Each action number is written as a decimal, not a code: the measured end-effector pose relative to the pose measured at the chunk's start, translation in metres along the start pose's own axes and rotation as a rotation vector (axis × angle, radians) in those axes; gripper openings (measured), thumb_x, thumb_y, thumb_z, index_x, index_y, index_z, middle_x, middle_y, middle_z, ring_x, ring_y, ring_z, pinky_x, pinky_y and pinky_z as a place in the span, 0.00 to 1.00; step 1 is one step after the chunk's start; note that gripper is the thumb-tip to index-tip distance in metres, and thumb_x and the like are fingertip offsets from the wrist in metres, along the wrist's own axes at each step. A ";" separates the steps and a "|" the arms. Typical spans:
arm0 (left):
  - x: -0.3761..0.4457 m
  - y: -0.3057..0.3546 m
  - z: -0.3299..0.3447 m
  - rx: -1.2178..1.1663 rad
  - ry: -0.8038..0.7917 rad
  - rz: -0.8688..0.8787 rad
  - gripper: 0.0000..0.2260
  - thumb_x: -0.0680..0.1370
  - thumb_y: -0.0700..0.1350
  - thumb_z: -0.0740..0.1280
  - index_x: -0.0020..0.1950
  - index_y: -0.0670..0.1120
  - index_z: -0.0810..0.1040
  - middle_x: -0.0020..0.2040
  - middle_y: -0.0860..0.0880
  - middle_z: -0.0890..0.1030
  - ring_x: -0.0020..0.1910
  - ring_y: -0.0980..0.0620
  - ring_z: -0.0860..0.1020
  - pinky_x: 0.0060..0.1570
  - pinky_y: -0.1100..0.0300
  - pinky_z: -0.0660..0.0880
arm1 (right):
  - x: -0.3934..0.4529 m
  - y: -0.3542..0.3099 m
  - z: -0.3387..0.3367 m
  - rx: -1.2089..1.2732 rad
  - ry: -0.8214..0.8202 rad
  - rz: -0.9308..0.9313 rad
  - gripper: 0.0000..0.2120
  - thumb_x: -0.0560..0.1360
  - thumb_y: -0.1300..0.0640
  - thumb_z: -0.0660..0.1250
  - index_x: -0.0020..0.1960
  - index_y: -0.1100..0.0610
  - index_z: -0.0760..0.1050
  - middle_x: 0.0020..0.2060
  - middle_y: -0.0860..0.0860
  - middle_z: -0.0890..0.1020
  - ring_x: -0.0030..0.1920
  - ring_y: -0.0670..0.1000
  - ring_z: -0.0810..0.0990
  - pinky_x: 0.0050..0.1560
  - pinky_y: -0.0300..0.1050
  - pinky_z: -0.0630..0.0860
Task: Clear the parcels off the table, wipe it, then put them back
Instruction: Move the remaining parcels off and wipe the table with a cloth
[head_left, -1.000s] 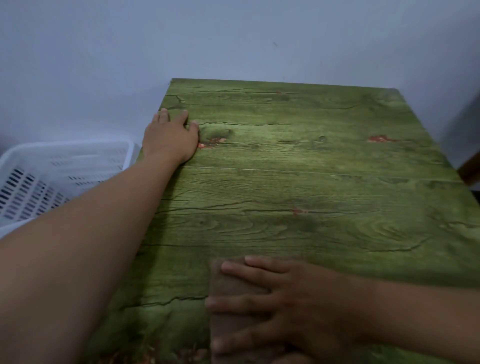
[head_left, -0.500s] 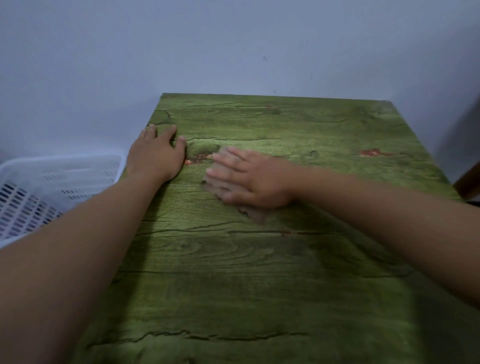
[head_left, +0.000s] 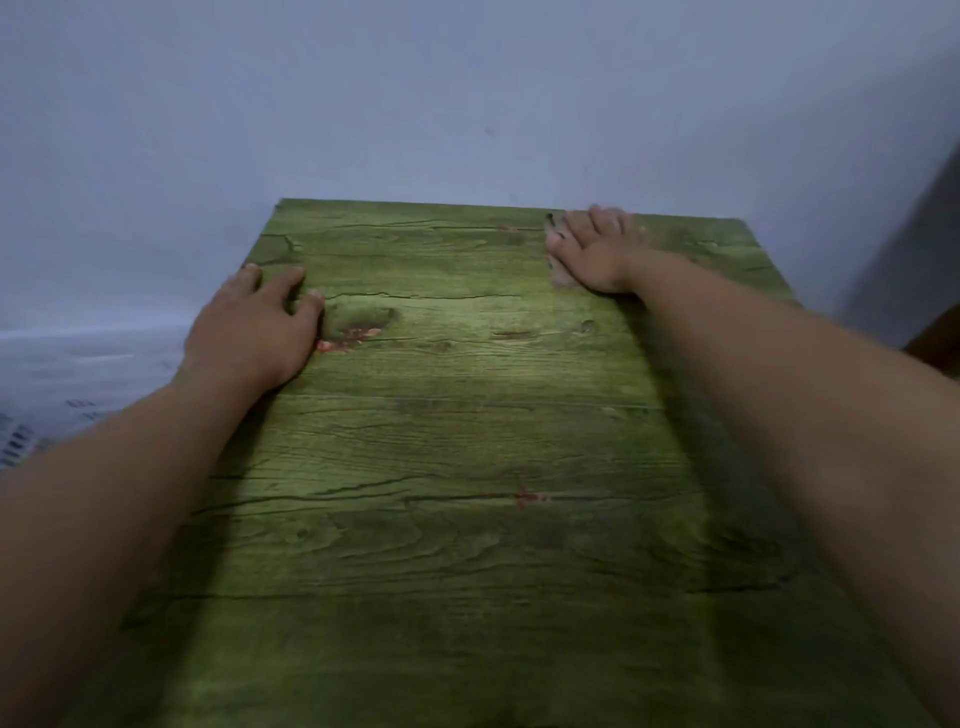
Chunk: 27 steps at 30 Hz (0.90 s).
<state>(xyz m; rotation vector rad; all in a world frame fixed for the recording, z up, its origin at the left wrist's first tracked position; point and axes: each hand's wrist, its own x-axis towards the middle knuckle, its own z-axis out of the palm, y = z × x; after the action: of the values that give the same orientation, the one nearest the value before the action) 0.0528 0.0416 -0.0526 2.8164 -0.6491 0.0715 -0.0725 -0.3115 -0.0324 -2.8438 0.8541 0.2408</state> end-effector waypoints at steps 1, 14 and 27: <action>0.002 -0.002 0.001 -0.003 -0.001 0.009 0.30 0.77 0.66 0.47 0.75 0.54 0.63 0.75 0.41 0.63 0.75 0.42 0.60 0.73 0.46 0.58 | 0.000 0.013 -0.001 0.007 0.001 0.051 0.34 0.77 0.31 0.38 0.79 0.43 0.40 0.79 0.51 0.41 0.78 0.57 0.37 0.74 0.59 0.37; -0.003 0.006 0.000 0.004 0.002 0.007 0.26 0.81 0.62 0.48 0.76 0.54 0.62 0.77 0.40 0.60 0.76 0.43 0.57 0.74 0.47 0.55 | -0.032 0.055 -0.007 0.150 0.021 0.455 0.37 0.75 0.34 0.45 0.79 0.47 0.42 0.79 0.56 0.40 0.77 0.60 0.35 0.74 0.63 0.35; -0.013 0.014 -0.007 -0.228 0.130 -0.079 0.28 0.83 0.58 0.42 0.76 0.42 0.55 0.70 0.33 0.67 0.68 0.33 0.67 0.66 0.41 0.63 | -0.064 -0.204 0.022 0.011 -0.029 -0.377 0.31 0.81 0.38 0.42 0.80 0.48 0.46 0.79 0.53 0.44 0.77 0.61 0.39 0.76 0.59 0.39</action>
<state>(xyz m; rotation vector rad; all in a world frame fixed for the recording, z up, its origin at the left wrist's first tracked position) 0.0353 0.0371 -0.0437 2.5886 -0.4834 0.1549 -0.0137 -0.1052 -0.0193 -2.9092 0.2990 0.2249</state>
